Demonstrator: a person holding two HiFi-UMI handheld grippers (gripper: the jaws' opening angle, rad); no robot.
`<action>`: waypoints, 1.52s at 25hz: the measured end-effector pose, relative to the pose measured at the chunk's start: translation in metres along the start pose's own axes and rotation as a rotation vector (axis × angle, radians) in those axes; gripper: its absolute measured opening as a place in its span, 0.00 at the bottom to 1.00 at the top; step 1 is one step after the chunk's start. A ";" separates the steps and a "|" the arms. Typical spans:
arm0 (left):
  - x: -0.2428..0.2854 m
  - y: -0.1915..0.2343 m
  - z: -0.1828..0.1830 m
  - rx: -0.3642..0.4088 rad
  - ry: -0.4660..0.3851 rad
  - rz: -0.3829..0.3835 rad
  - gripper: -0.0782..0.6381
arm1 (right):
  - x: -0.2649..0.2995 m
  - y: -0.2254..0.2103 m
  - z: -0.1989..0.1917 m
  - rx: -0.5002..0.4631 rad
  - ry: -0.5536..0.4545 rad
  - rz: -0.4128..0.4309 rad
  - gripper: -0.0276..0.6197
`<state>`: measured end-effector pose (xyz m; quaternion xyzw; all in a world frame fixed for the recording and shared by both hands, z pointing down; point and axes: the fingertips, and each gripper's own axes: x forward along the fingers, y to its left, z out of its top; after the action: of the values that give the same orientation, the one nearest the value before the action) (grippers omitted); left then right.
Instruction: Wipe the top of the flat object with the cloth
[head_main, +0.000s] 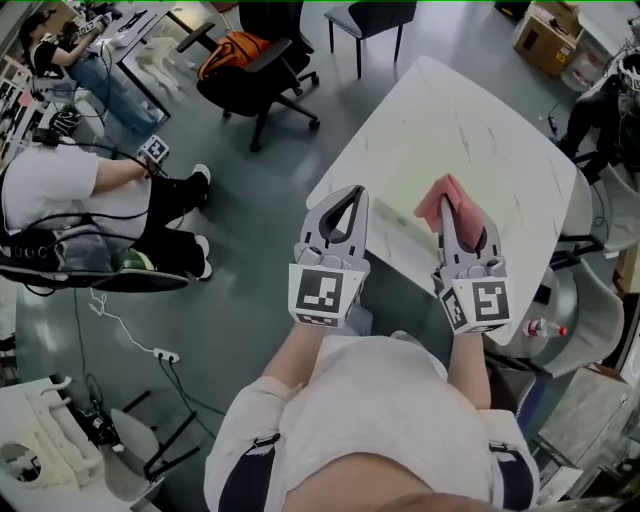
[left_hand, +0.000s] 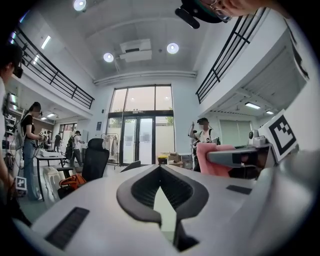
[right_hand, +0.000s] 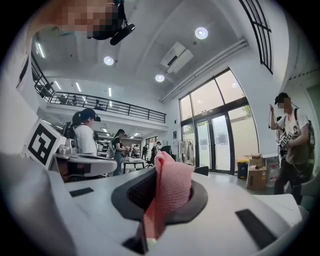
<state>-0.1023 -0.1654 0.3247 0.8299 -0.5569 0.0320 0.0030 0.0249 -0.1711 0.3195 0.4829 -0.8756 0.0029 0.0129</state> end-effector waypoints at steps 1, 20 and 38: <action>0.004 0.008 0.000 0.000 0.000 -0.007 0.13 | 0.009 0.002 -0.001 -0.003 0.005 -0.004 0.10; 0.041 0.008 -0.021 -0.070 0.032 0.162 0.13 | 0.069 -0.023 -0.045 -0.070 0.164 0.245 0.10; 0.024 -0.027 -0.053 -0.114 0.063 0.456 0.13 | 0.082 -0.003 -0.185 -0.239 0.548 0.696 0.10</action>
<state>-0.0713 -0.1748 0.3798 0.6796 -0.7307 0.0263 0.0601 -0.0128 -0.2382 0.5061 0.1367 -0.9442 0.0339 0.2978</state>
